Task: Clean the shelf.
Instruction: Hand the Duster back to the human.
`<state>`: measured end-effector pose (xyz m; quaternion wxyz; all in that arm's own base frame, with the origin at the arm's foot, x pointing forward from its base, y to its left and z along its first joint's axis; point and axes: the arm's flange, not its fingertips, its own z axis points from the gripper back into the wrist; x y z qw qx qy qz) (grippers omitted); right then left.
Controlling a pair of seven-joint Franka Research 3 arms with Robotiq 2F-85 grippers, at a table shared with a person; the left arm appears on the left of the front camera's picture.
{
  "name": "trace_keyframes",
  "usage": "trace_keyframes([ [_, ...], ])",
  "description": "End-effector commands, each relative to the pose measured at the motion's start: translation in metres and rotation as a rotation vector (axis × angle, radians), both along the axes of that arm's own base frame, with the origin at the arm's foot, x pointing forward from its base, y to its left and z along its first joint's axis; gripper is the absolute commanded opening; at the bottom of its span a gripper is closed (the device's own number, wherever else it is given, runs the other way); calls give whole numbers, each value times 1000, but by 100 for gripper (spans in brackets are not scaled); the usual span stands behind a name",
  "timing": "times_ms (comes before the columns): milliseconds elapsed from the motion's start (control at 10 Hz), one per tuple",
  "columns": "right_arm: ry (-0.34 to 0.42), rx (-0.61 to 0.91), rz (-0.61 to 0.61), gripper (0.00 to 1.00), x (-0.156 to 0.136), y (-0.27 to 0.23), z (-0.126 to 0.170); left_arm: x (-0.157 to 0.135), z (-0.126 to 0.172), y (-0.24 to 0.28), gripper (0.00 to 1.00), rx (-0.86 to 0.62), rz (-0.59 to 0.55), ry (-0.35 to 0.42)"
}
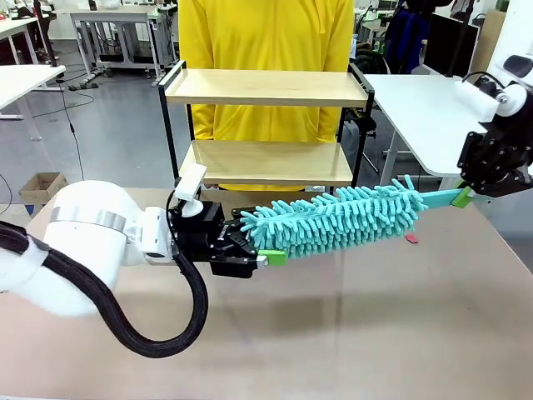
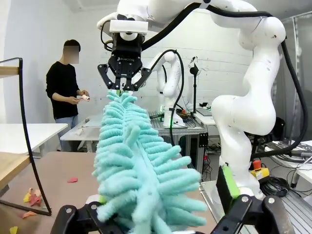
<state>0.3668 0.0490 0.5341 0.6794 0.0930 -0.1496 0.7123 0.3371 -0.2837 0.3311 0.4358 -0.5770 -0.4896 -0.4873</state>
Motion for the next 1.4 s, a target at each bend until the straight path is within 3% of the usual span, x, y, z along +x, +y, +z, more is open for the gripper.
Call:
trace_keyframes([
  [0, -13, 36, 10, 13, 0, 0, 1, 4, -6, -12, 100, -26, 38, -16],
  [100, -13, 36, 10, 13, 0, 0, 1, 5, -6, -13, 41, -23, 38, -14],
  [200, -13, 36, 10, 13, 0, 0, 1, 5, -5, -12, 40, -19, 36, -26],
  [300, -13, 36, 10, 13, 0, 0, 1, 5, -4, -10, 0, -18, 36, -33],
  [500, -13, 36, 10, 13, 0, 0, 1, 6, -1, -8, 0, -9, 31, -58],
  [600, -13, 36, 10, 13, 0, 0, 1, 7, 1, -5, 12, -6, 33, -69],
  [700, -13, 36, 10, 13, 0, 0, 1, 8, 2, -3, 3, -8, 36, -73],
  [800, -13, 36, 10, 13, 0, 0, 1, 8, 3, -2, 0, -11, 36, -75],
  [1100, -13, 36, 10, 13, 0, 0, 1, 13, 2, 0, 0, -24, 44, -59],
  [1200, -13, 36, 10, 13, 0, 0, 1, 11, 1, -1, 0, 29, 100, -14],
  [1300, 12, -4, 6, 13, -2, 0, -1, 16, 0, 3, 0, -5, 59, -47],
])
